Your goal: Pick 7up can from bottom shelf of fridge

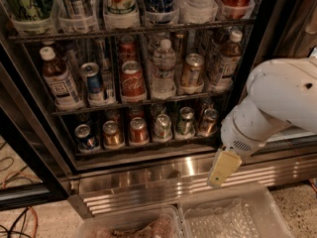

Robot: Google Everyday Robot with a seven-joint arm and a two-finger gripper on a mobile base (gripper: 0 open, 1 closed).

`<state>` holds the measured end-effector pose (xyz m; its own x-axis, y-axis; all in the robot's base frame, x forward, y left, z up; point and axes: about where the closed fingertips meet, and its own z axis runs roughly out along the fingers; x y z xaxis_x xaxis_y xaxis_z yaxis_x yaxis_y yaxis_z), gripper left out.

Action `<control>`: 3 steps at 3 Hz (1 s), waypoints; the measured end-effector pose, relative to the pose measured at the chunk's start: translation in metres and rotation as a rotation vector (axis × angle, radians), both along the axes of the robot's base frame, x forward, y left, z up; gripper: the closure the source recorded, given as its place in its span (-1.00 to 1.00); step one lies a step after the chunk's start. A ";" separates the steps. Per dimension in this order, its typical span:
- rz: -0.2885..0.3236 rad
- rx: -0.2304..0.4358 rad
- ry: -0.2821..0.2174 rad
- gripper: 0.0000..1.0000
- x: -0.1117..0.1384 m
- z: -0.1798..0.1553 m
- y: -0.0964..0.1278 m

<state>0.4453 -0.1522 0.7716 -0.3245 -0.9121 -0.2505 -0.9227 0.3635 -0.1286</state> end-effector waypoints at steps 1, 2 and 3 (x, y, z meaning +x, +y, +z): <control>0.000 0.000 0.000 -1.00 0.000 0.000 0.000; -0.009 0.007 0.024 -1.00 0.007 -0.026 0.012; -0.067 0.089 0.109 -1.00 0.013 -0.084 0.031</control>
Offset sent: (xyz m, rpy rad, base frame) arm 0.0181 0.0299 -0.0652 0.0201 0.0588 -0.0268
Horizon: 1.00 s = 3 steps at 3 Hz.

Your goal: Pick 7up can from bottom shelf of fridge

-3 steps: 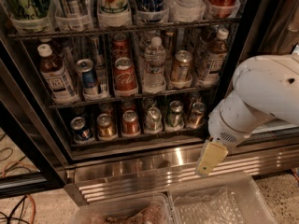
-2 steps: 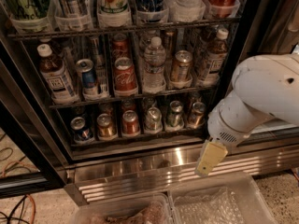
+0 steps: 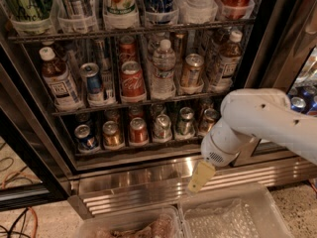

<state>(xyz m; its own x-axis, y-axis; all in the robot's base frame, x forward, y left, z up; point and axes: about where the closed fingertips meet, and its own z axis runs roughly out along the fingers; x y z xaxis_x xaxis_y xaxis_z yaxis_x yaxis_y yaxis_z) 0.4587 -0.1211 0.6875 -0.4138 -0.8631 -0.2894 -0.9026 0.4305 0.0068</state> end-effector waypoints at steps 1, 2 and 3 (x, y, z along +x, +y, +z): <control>-0.086 0.091 0.018 -1.00 0.002 -0.043 0.020; -0.181 0.151 -0.028 -1.00 0.003 -0.066 0.037; -0.188 0.203 -0.088 -1.00 0.031 -0.062 0.057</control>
Offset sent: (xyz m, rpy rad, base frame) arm 0.0335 0.0609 -0.0835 0.2750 -0.1914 -0.3474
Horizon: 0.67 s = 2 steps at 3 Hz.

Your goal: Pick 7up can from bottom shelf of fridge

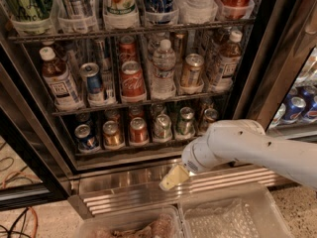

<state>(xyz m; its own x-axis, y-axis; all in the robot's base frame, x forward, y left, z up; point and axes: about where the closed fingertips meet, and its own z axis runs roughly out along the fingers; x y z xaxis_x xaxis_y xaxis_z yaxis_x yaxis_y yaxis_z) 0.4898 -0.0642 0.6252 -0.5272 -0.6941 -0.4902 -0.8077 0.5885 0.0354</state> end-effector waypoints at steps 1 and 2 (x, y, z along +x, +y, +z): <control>0.005 0.002 -0.010 -1.00 0.004 0.003 0.002; -0.010 0.039 -0.016 -1.00 0.013 -0.003 0.005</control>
Offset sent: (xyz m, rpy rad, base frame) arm 0.0266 0.0076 -0.0104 0.0921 -0.0271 -0.0354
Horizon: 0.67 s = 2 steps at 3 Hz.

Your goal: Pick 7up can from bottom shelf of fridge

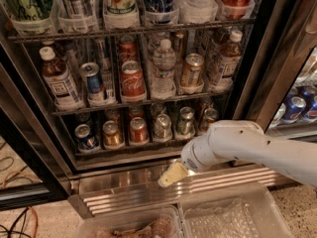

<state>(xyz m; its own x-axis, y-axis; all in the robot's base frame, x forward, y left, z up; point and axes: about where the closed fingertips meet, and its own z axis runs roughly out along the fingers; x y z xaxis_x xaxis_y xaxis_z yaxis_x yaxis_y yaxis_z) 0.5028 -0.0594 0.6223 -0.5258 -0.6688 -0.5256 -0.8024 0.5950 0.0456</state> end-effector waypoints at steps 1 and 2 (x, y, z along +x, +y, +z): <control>-0.049 0.002 -0.045 -1.00 0.012 -0.011 0.003; -0.150 0.030 -0.104 -1.00 0.025 -0.025 -0.002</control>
Offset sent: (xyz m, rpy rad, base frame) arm 0.0667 -0.0011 -0.0220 0.1260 -0.2970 -0.3179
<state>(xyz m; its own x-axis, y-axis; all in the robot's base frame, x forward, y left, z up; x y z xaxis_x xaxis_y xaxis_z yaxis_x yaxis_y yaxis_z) 0.5279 -0.0612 0.5977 -0.5601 -0.5703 -0.6009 -0.7062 0.7078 -0.0135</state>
